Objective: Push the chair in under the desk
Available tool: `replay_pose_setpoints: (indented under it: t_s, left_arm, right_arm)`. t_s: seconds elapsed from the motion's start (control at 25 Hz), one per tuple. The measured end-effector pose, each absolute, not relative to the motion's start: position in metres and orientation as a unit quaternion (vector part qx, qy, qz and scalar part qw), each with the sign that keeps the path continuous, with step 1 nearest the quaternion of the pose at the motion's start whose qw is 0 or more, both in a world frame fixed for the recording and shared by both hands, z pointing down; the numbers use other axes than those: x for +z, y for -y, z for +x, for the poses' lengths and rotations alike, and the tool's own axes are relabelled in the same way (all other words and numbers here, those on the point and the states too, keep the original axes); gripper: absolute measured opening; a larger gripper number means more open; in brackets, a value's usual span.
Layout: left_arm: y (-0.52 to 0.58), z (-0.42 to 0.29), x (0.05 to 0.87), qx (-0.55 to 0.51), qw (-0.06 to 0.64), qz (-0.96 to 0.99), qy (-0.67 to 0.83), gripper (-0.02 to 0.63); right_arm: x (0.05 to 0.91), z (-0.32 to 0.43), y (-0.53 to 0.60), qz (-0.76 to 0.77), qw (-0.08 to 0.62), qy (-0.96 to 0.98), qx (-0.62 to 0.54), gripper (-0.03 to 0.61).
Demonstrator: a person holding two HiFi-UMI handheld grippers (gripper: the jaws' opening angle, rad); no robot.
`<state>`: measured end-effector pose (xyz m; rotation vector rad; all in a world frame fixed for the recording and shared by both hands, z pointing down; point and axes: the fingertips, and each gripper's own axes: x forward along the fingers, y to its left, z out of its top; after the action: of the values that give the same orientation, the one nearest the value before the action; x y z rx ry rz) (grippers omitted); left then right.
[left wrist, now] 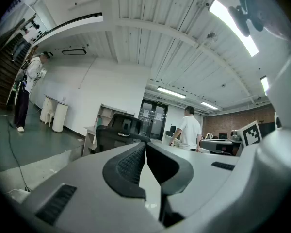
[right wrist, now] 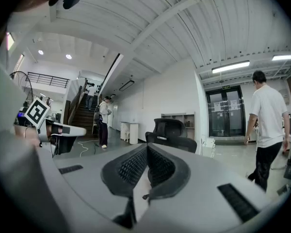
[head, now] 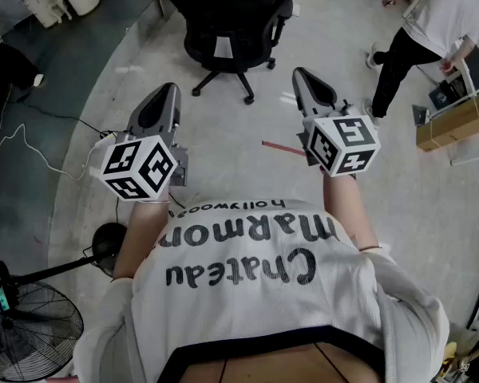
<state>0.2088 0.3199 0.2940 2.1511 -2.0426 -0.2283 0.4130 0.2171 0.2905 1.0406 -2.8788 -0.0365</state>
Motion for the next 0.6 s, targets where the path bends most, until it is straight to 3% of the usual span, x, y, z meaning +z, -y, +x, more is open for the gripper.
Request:
replay_pose_setpoints:
  t_s: [0.32, 0.6]
  left_arm:
    - [-0.32, 0.185, 0.292, -0.08, 0.087, 0.722, 0.682, 0.025]
    - [-0.321, 0.148, 0.287, -0.08, 0.074, 0.729, 0.676, 0.025]
  right_arm:
    - [0.285, 0.393, -0.216, 0.345, 0.041, 0.938, -0.015, 0.007]
    - [0.277, 0.365, -0.213, 0.355, -0.011, 0.935, 0.013, 0.008]
